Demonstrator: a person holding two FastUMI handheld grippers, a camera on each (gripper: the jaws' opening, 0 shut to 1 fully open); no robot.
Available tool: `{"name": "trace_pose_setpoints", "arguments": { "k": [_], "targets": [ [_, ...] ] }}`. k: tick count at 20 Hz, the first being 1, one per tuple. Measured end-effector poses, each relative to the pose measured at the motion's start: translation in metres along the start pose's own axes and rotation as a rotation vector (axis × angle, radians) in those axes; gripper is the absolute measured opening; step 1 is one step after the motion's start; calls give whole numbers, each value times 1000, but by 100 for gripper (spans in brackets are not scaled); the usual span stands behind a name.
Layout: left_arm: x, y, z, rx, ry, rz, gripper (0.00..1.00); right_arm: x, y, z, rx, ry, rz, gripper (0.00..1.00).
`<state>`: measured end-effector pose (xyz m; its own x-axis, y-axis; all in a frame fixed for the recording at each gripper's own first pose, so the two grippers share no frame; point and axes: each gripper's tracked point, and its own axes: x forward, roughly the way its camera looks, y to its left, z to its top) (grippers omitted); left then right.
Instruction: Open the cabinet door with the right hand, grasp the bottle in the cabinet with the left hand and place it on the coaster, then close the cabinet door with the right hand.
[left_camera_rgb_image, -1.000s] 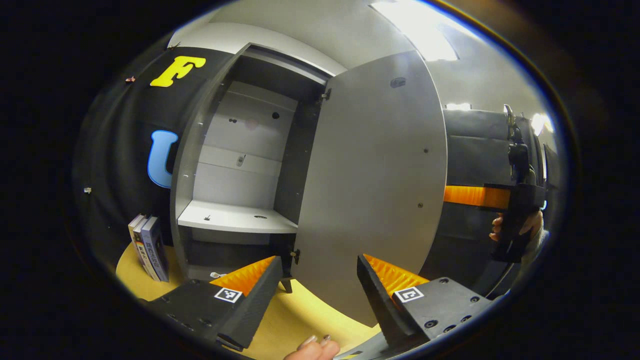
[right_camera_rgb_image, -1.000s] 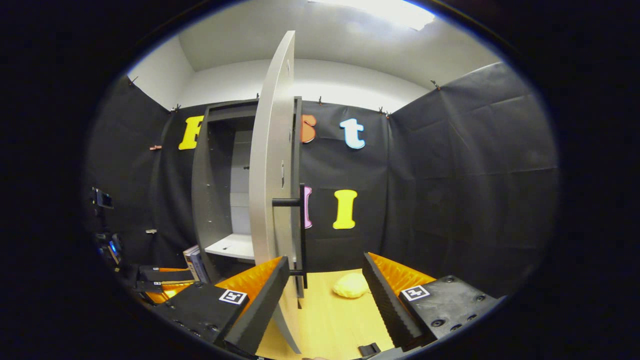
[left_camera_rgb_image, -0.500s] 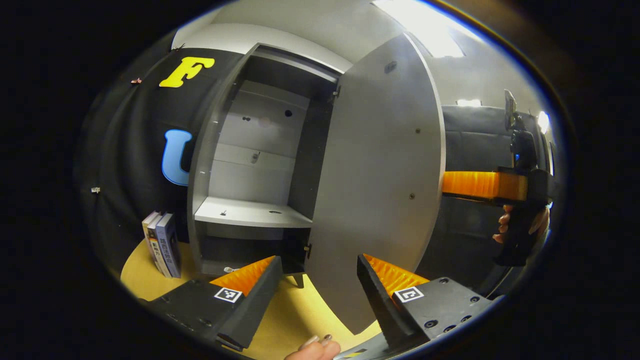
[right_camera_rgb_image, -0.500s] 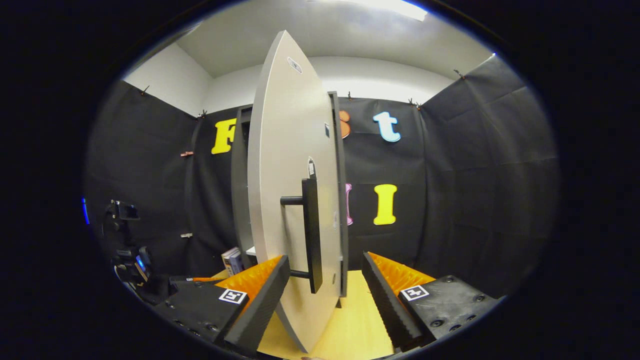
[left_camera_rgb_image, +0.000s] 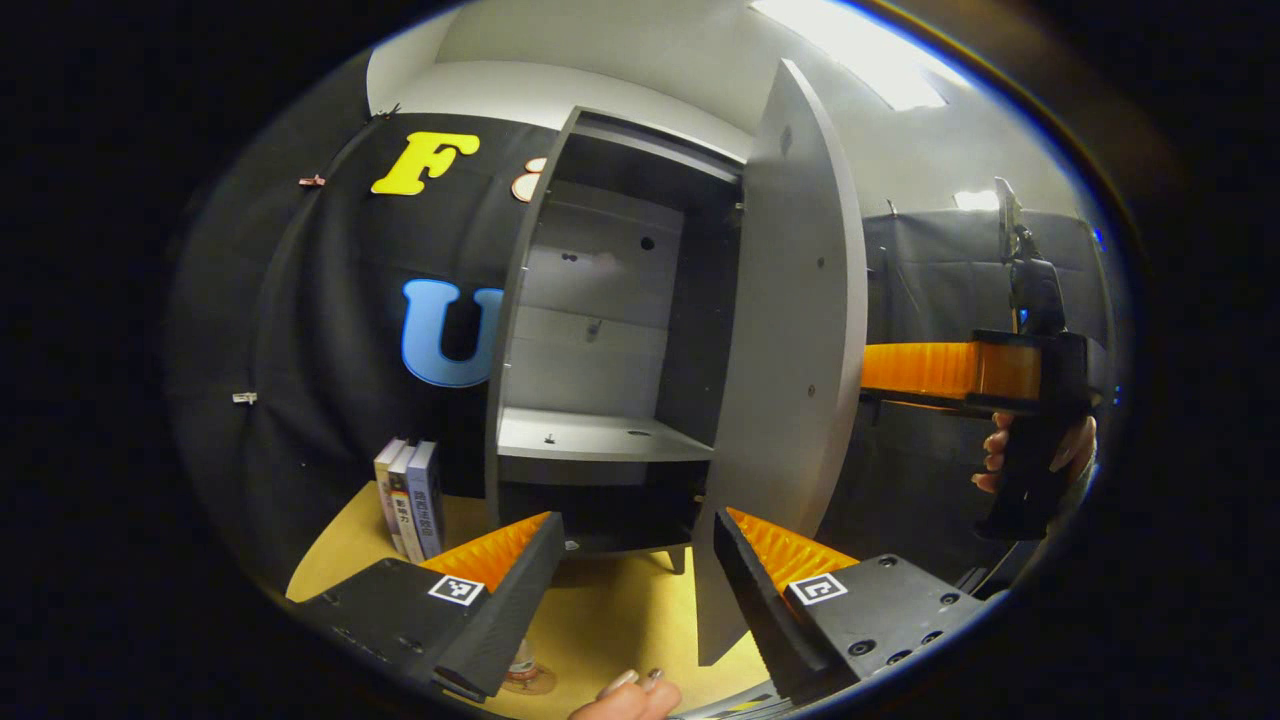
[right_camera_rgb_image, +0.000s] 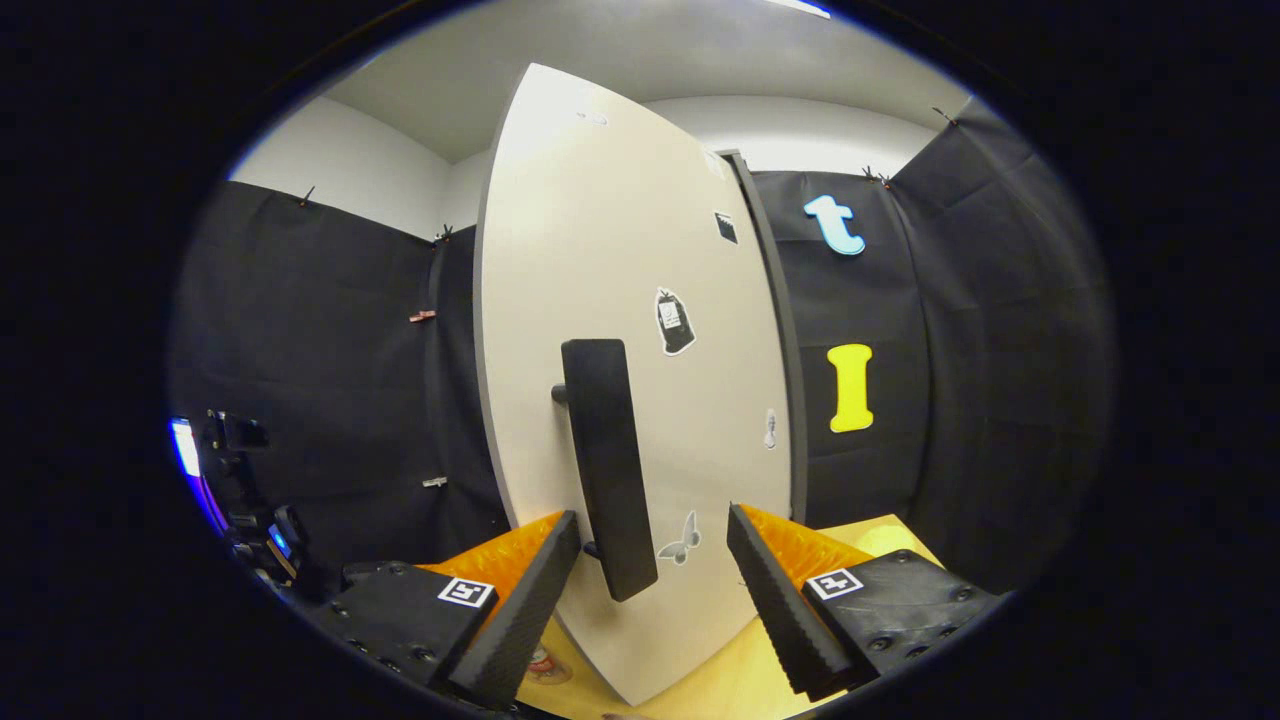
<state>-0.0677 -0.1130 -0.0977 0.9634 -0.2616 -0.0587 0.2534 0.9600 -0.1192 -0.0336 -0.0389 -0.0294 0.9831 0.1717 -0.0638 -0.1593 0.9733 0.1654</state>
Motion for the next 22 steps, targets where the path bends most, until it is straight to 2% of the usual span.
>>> {"name": "trace_pose_setpoints", "arguments": {
  "k": [2, 4, 8, 12, 14, 17, 20, 22],
  "targets": [
    [-5, 13, 3, 5, -6, 28, 95, 8, 20, -5, 14, 1, 41, 98],
    [-9, 22, 8, 15, -18, 45, 95, 13, 24, -9, 0, 2, 52, 98],
    [-8, 24, 11, 28, -30, 51, 95, 1, 8, -14, -58, 6, 22, 98],
    [-2, 7, 16, 31, -44, 18, 95, -17, -23, -13, -118, -3, -69, 98],
    [2, -3, 20, 38, -52, -2, 95, -25, -35, -11, -106, -22, -101, 97],
    [7, -10, 20, 42, -54, -20, 95, -30, -40, -12, -84, -42, -114, 97],
    [9, -17, 18, 44, -56, -28, 95, -39, -47, -5, -141, -95, -134, 98],
    [12, -20, 18, 47, -58, -28, 95, -39, -48, -16, -161, -80, -132, 97]
  ]
}}
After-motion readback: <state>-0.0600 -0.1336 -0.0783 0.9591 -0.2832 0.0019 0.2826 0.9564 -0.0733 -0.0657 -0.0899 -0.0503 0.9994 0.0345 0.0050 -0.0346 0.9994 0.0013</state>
